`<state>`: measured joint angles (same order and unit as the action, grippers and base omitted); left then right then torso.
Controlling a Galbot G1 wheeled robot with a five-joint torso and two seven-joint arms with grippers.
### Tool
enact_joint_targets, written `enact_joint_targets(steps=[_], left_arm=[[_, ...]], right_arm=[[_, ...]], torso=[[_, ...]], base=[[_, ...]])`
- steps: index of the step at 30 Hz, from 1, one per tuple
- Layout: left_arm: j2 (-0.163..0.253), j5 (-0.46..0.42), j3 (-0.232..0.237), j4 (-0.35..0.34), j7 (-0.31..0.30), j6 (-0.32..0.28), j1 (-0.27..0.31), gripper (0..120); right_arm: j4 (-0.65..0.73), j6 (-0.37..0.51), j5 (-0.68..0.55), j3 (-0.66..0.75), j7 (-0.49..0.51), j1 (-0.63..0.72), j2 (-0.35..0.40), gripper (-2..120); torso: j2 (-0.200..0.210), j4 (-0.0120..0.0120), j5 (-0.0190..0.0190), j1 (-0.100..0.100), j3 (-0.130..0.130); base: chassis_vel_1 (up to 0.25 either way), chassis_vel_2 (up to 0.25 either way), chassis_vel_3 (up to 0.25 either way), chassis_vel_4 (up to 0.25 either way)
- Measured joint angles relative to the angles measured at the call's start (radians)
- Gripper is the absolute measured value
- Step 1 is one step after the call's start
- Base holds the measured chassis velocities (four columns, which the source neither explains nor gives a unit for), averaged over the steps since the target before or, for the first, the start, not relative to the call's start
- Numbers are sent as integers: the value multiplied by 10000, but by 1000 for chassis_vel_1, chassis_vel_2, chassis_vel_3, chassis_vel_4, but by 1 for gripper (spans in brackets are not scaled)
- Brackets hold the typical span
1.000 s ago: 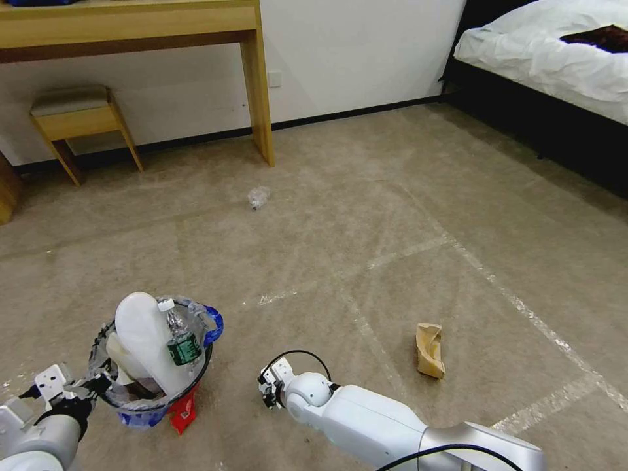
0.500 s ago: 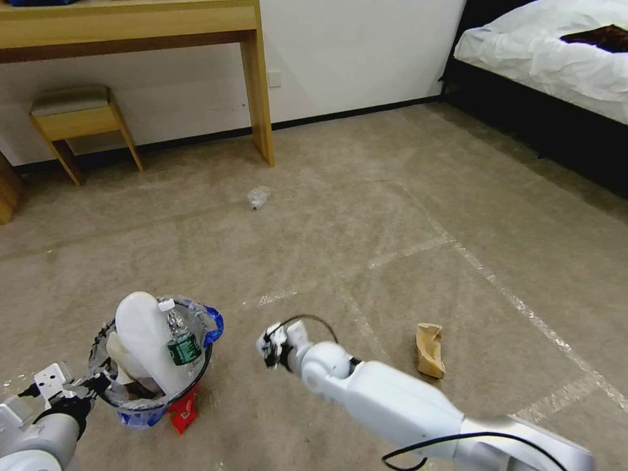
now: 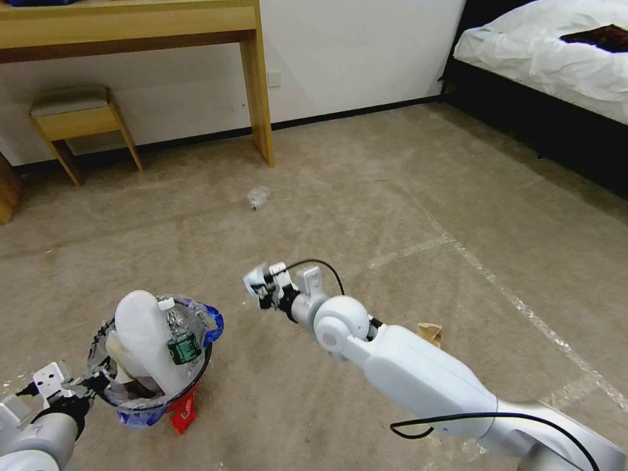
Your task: Pick up the trash bin and place the garbage on the floor into it.
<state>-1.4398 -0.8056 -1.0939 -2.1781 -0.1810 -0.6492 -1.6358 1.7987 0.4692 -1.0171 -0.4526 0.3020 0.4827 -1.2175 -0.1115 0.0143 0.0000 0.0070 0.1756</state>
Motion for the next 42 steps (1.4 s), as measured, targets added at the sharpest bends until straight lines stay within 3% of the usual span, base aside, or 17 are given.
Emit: enact_joint_targets(steps=[12, 20, 42], left_arm=[[-30, 16, 106, -48, -20, -41, 68, 1], [2, 14, 143, -42, -34, -86, 156, 1], [2, -55, 151, -140, -58, -113, 202, 1]], right_arm=[[1090, -189, -482, -419, -179, -720, -400, 0], [992, -1024, -518, -1537, -960, -1291, -614, 0], [325, -458, -562, -3942, -411, -1963, -903, 0]], torso=[[0, 0, -1, -1, 0], [1, -1, -1, -1, 0], [1, -1, 0, -1, 0]], base=[[0, 0, 0, 0], [0, 0, 0, 0], [0, 0, 0, 0]])
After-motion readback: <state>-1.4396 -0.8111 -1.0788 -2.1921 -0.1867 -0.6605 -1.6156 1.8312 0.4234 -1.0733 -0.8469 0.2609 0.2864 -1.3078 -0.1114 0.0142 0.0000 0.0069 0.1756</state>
